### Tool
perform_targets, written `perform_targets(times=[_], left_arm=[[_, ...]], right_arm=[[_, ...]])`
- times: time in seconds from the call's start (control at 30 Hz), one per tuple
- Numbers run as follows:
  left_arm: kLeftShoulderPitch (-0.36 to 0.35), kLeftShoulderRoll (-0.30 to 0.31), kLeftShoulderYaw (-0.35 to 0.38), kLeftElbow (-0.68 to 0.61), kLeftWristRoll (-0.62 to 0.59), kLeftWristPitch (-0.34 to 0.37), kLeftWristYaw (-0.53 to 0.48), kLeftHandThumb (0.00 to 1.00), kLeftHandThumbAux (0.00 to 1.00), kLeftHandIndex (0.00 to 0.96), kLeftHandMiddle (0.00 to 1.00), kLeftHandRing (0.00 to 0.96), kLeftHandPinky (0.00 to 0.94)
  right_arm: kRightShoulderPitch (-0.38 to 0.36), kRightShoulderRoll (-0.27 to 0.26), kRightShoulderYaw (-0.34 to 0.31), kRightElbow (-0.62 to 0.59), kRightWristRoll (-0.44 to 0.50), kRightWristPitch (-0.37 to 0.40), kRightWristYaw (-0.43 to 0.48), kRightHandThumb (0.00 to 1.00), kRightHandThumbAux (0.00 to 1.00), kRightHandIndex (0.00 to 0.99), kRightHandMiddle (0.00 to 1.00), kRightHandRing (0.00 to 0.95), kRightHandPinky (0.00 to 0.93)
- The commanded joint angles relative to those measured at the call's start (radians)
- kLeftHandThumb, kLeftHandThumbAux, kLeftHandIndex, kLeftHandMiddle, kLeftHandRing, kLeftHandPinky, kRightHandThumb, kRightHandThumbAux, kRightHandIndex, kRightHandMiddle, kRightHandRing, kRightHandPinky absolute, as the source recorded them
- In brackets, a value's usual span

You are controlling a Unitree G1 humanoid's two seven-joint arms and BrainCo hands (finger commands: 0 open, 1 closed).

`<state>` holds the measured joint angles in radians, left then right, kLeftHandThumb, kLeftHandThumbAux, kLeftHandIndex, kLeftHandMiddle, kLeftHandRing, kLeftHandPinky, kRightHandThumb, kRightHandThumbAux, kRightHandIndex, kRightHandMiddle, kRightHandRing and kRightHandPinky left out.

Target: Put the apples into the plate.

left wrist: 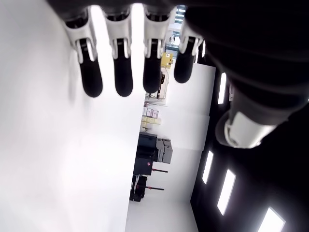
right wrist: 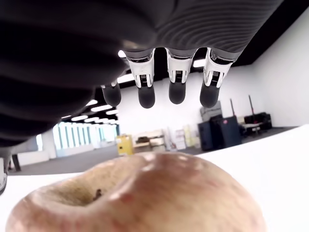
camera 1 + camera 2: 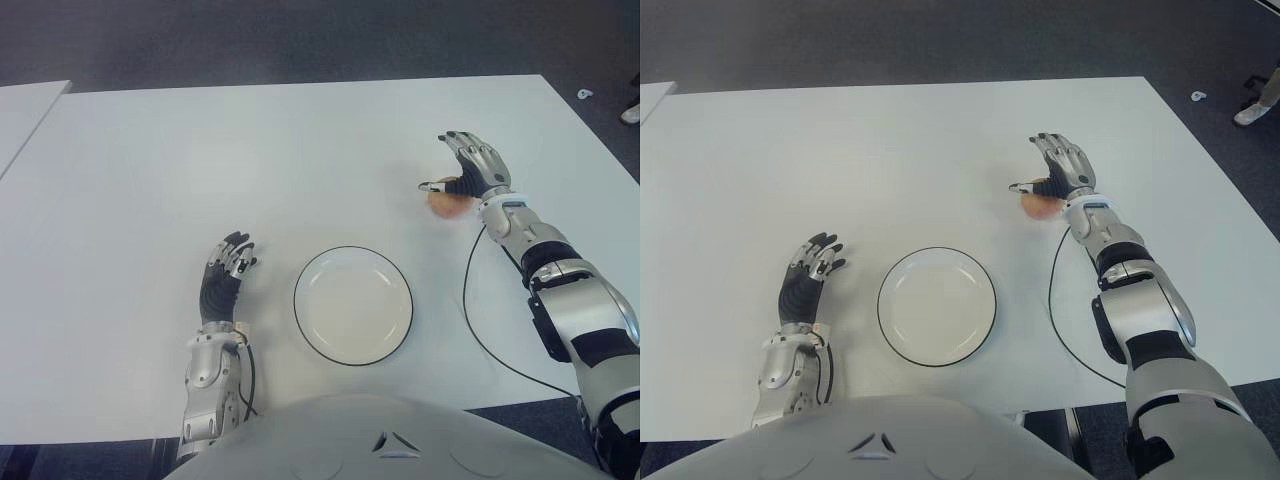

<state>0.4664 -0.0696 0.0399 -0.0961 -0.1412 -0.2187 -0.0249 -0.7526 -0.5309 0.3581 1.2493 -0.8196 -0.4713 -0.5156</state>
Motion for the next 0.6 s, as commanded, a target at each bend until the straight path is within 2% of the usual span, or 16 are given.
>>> perform_targets(times=[0.03, 0.6], left_arm=[[0.018, 0.009, 0.009, -0.006, -0.015, 0.022, -0.014, 0.401, 0.595, 0.226, 0.225, 0.251, 0.298], [0.030, 0.010, 0.019, -0.024, -0.046, 0.040, -0.035, 0.410, 0.603, 0.216, 0.228, 0.255, 0.303]], right_arm=[[0.013, 0.012, 0.023, 0.009, 0.020, -0.010, -0.018, 0.430, 0.433, 0.038, 0.040, 0.025, 0.038], [0.084, -0.001, 0.063, -0.041, 0.052, -0.052, -0.103, 0.427, 0.433, 0.025, 0.040, 0.030, 0.020]])
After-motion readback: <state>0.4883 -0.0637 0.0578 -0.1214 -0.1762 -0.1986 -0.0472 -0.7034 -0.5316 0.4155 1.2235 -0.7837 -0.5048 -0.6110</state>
